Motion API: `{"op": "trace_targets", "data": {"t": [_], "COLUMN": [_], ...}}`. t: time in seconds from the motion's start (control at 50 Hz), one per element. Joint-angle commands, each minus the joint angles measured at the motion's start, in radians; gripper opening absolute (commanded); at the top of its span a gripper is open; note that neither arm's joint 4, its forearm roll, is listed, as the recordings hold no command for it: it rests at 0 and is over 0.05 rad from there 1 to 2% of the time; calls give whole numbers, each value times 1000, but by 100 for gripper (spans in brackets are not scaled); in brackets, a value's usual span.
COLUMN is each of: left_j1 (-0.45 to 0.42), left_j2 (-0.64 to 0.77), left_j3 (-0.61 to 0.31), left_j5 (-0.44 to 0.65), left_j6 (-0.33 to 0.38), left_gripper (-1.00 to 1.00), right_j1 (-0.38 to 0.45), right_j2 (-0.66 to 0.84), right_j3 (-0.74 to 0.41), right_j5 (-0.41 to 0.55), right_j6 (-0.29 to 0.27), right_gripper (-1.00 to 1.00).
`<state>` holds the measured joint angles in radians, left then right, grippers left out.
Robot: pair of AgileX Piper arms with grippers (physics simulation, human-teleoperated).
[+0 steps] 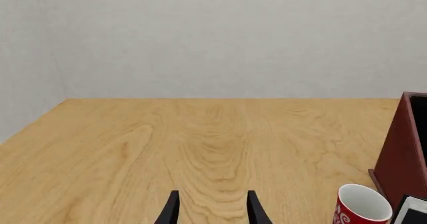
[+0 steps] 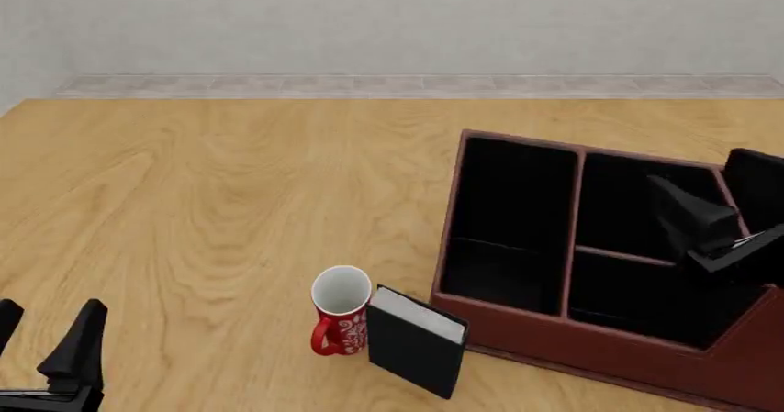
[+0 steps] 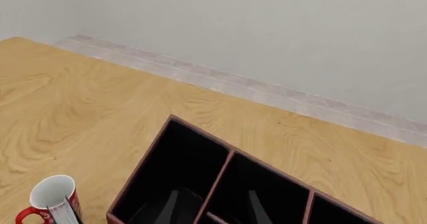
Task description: Pick up the book and place it in the left compartment of the caddy.
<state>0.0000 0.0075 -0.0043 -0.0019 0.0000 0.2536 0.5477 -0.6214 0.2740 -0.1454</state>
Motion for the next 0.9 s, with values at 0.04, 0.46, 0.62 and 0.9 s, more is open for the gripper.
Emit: {"op": "trace_targets", "data": {"t": [0.04,0.46,0.62,0.9], "left_j1": [0,0,0,0], "left_j2": [0,0,0,0], "left_j3": [0,0,0,0], "left_j5": [0,0,0,0], "left_j6": [0,0,0,0], "left_gripper": [100,100,100,100], "right_j1": [19,166,232,297], "right_j2": [146,196,184,201], "right_j3": [-201,-317,-308,-283], "right_j5": [139,297,303,281], "right_j6": [-35,-5,2,-8], "right_gripper": [100,100,100,100]}}
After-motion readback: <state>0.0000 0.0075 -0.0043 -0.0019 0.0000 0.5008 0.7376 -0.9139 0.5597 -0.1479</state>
